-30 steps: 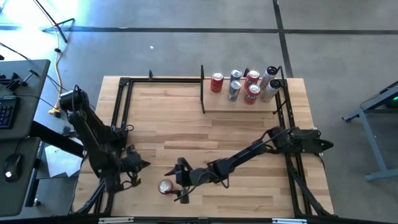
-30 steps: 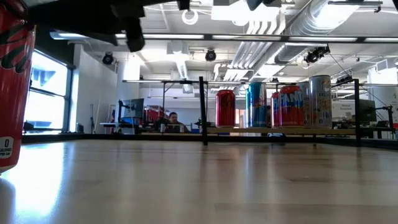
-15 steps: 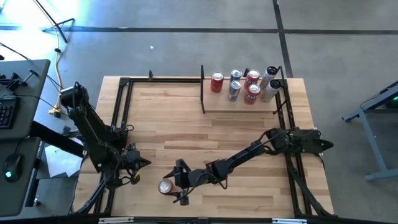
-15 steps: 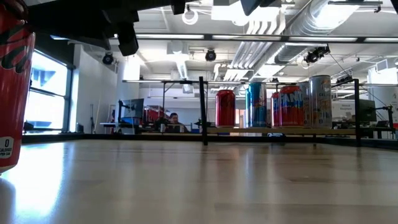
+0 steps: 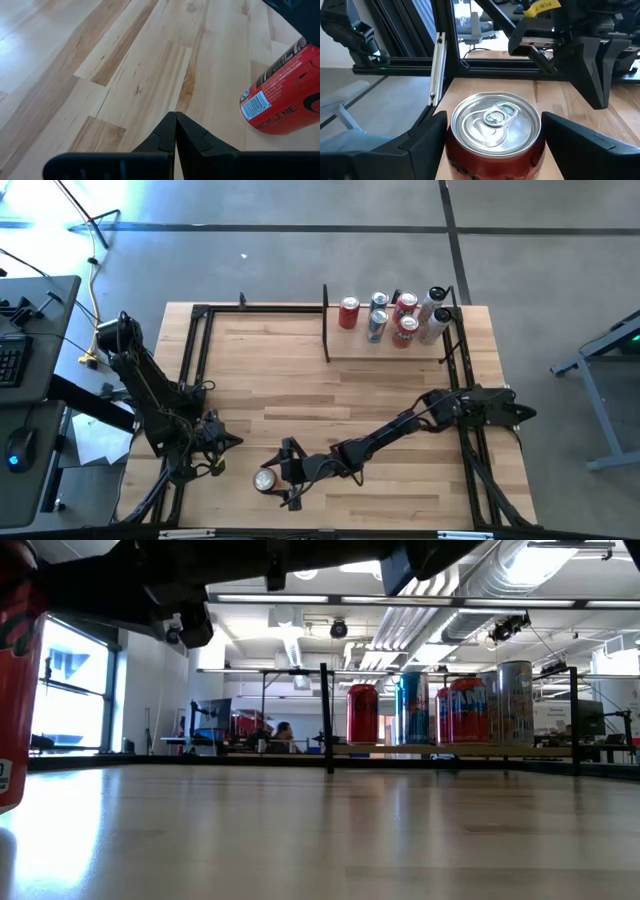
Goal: Place canned beverage on shelf
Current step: Put the red-black soda can on the shelf aligned with the other red-black soda can
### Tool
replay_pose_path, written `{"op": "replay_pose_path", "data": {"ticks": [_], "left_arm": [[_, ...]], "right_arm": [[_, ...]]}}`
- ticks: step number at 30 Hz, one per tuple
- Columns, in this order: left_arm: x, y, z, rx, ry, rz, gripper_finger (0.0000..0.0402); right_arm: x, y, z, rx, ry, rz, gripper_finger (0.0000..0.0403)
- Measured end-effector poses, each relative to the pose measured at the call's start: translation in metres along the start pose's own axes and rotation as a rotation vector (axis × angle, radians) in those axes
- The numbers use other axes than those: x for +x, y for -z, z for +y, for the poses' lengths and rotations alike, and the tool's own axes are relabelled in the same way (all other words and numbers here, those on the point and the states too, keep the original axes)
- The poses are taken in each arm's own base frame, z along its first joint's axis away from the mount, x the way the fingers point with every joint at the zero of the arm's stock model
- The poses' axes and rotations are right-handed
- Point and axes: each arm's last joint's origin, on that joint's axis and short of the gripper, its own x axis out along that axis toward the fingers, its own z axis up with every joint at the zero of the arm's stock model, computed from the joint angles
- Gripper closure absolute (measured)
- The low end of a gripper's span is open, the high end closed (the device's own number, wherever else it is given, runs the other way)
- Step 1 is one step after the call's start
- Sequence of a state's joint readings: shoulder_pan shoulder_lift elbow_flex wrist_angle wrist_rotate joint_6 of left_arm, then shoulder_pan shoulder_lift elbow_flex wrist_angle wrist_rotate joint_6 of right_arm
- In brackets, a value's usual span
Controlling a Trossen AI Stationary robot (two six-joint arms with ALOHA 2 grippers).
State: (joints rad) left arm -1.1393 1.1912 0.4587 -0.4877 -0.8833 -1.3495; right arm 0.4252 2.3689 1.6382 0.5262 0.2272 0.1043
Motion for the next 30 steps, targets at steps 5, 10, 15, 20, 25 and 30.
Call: {"op": "replay_pose_path", "data": {"ticks": [5,10,15,20,25,30], "left_arm": [[0.000,0.000,0.000,0.000,0.000,0.000,0.0401],[0.000,0.000,0.000,0.019,-0.001,0.001,0.0401],[0.000,0.000,0.002,0.038,-0.013,0.003,0.0401],[0.000,0.001,0.003,0.063,-0.022,0.006,0.0401],[0.000,0.001,0.003,0.062,-0.021,0.006,0.0401],[0.000,0.001,0.003,0.060,-0.019,0.005,0.0401]], "right_arm": [[0.000,0.001,0.000,0.001,-0.001,-0.003,0.0098],[0.001,0.002,-0.002,0.001,0.014,0.014,0.0117],[0.001,0.001,-0.005,0.001,0.013,0.020,0.0149],[-0.003,-0.007,-0.005,-0.029,-0.016,0.034,0.0149],[-0.016,-0.025,0.001,-0.102,-0.015,0.093,0.0162],[-0.040,-0.062,0.007,-0.160,0.005,0.127,0.0167]]}}
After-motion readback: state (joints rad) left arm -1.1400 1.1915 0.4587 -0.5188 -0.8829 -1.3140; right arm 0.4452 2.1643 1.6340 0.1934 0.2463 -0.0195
